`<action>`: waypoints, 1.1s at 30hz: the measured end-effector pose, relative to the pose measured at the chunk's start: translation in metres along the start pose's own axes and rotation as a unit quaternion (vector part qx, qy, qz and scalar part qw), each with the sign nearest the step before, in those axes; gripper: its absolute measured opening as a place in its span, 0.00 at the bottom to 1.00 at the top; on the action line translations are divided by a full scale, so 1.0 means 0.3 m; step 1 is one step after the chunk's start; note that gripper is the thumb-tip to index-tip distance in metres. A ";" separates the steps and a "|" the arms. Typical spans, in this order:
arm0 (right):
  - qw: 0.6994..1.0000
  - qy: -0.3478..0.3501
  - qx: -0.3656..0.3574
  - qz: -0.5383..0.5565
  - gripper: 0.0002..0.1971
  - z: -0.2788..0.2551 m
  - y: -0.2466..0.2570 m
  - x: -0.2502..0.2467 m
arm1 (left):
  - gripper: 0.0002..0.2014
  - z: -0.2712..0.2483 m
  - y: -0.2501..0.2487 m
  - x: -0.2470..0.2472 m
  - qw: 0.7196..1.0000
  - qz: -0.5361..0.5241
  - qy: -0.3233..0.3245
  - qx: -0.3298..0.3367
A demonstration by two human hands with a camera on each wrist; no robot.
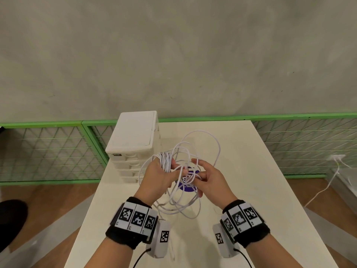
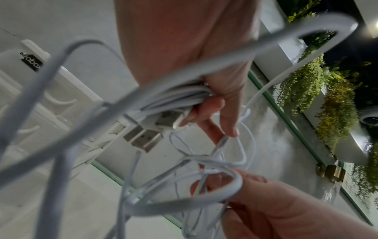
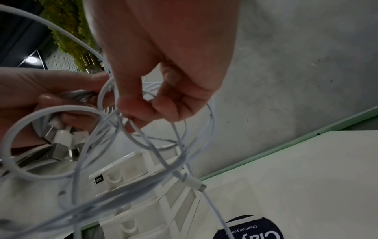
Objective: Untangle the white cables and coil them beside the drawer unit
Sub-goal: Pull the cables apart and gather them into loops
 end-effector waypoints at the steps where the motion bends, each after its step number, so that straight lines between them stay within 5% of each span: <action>1: 1.000 -0.003 0.000 -0.002 0.22 -0.003 0.004 0.000 | 0.14 0.005 0.002 0.001 1.000 -0.007 -0.013 -0.003; 6: 0.992 -0.102 -0.010 -0.077 0.10 -0.010 0.041 -0.050 | 0.15 0.001 0.002 0.005 0.999 0.035 -0.030 0.002; 9: 0.966 -0.159 -0.049 -0.196 0.19 -0.015 0.085 -0.076 | 0.14 -0.004 0.015 0.014 0.999 0.040 -0.024 -0.006; 13: 0.954 -0.196 -0.078 -0.213 0.27 -0.022 0.104 -0.079 | 0.14 -0.003 0.021 0.028 0.999 0.034 -0.022 -0.003; 19: 0.991 -0.063 -0.080 -0.088 0.11 -0.003 0.072 -0.035 | 0.13 -0.028 0.016 0.043 0.998 0.066 -0.007 0.016; 21: 0.991 -0.088 -0.071 -0.071 0.11 0.004 0.072 -0.058 | 0.14 -0.019 0.033 0.032 0.997 0.072 0.000 0.002; 27: 0.972 -0.130 -0.001 0.198 0.11 0.018 0.069 -0.175 | 0.13 0.001 0.040 -0.022 0.998 0.065 0.013 -0.022; 33: 0.947 -0.185 -0.025 0.261 0.12 0.008 0.043 -0.209 | 0.10 0.014 0.023 -0.034 0.999 -0.003 0.013 -0.036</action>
Point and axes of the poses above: each hand's wrist, its own z-axis towards the middle knuckle, its own x-axis out of the palm, y = z × x, the point moved 3 cm from there along z, towards the middle knuckle, and after that the axes turned 6 degrees about -y, right-handed, at the moved point
